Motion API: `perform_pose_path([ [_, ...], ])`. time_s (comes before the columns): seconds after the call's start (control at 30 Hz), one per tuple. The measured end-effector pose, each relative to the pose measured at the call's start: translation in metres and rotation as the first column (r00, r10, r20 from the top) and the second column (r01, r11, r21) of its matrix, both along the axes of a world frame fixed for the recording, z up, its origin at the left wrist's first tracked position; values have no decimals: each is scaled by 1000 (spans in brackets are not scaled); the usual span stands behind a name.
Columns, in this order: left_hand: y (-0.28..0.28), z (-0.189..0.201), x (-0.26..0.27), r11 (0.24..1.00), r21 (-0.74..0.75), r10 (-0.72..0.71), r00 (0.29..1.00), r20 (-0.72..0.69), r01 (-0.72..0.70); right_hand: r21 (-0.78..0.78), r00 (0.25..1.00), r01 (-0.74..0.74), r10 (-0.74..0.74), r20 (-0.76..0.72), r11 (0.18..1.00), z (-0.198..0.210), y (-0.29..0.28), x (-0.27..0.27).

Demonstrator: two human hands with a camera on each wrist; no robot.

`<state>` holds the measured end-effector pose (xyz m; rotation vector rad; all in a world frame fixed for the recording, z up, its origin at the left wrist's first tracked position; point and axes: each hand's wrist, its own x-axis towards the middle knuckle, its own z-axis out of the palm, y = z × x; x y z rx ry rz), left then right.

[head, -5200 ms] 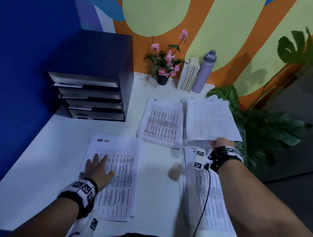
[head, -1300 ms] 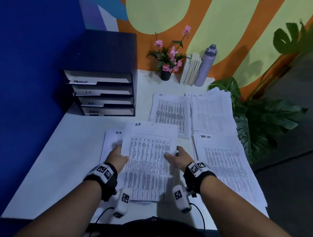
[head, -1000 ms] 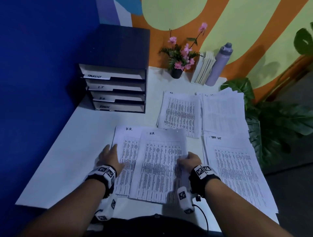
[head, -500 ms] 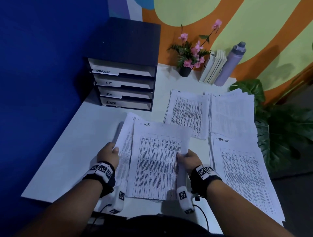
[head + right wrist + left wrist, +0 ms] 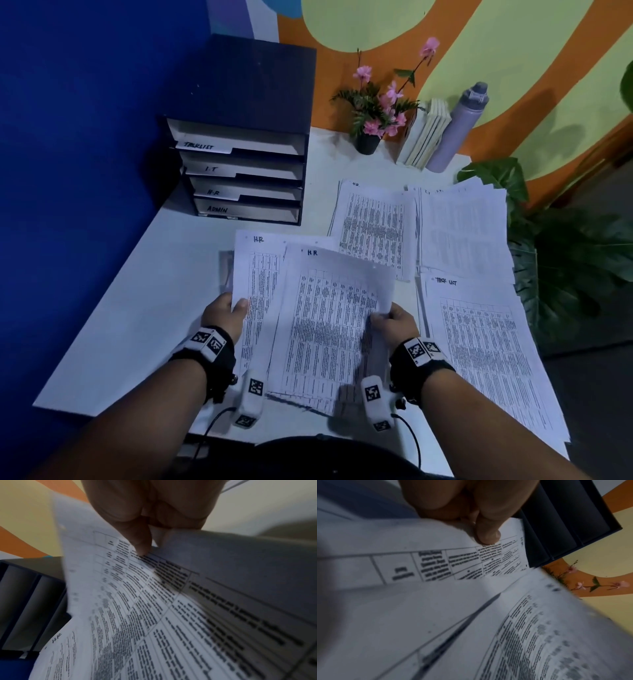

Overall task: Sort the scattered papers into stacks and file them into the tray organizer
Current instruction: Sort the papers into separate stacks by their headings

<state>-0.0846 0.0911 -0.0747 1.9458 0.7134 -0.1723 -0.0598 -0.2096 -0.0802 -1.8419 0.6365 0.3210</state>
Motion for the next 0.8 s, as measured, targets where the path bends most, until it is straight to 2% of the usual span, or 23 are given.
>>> perform_pose_path([
  [0.1,-2,1,1,999,10,-51,999,-6,51,102,1000,-4,3,8,995,2,-3,-4],
  [0.23,-20,5,0,980,-141,-138,990,15,139,211,999,-9,0,42,978,2,3,2],
  [0.27,-24,4,1,979,-138,-149,989,9,148,214,999,1,-12,52,977,3,4,3],
  [0.3,-26,4,2,984,-102,-147,989,10,148,203,998,12,-25,65,979,2,3,4],
  [0.37,-22,0,5,989,65,-132,991,2,131,149,994,17,-32,103,989,-1,1,3],
  [0.4,-16,-3,5,975,183,-119,992,-30,123,103,993,7,-19,116,995,-1,1,3],
  [0.47,-2,-8,5,901,402,-102,981,-167,162,10,991,-21,20,131,1000,-4,-2,4],
  [0.53,12,-19,4,854,470,-89,953,-291,223,-22,992,-40,42,116,999,-12,-5,5],
  [0.57,18,-25,3,845,476,-100,947,-306,243,-54,993,-46,52,103,997,-13,-5,5],
  [0.67,31,-47,2,857,467,-137,969,-204,219,-105,995,-63,71,73,992,-12,-5,1],
  [0.8,23,-23,0,919,391,-66,998,15,55,-6,993,-101,101,54,995,-11,0,-1],
])
